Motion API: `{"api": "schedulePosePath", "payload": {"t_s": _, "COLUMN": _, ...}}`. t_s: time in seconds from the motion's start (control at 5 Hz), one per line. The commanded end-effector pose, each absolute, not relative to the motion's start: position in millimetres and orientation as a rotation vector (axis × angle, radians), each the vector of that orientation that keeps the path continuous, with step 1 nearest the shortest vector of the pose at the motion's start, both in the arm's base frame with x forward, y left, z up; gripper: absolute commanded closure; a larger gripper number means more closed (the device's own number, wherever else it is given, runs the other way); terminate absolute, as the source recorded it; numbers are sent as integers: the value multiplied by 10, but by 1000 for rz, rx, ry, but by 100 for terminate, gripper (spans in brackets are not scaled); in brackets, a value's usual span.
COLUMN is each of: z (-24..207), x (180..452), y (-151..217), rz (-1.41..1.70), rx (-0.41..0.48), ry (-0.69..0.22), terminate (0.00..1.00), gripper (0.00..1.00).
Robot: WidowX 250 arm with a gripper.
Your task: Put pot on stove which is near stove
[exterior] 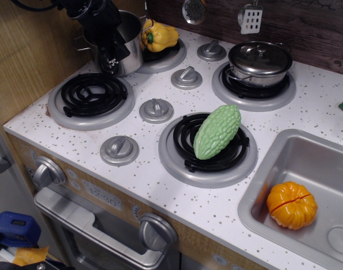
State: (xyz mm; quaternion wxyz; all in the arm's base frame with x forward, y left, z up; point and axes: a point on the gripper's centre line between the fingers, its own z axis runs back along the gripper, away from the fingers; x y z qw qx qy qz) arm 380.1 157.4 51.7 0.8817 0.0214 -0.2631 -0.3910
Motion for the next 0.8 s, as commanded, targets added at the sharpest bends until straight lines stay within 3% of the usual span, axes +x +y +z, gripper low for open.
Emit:
{"api": "schedulePosePath", "payload": {"t_s": 0.0, "z": 913, "x": 3724, "y": 1550, "rz": -802, "rx": 142, "ry": -533, "terminate": 0, "gripper": 100}}
{"api": "schedulePosePath", "payload": {"t_s": 0.2, "z": 1028, "x": 3608, "y": 1497, "rz": -796, "rx": 182, "ry": -504, "terminate": 0, "gripper": 100}}
{"api": "schedulePosePath", "payload": {"t_s": 0.6, "z": 1105, "x": 3367, "y": 1452, "rz": -733, "rx": 165, "ry": -464, "terminate": 0, "gripper": 100}}
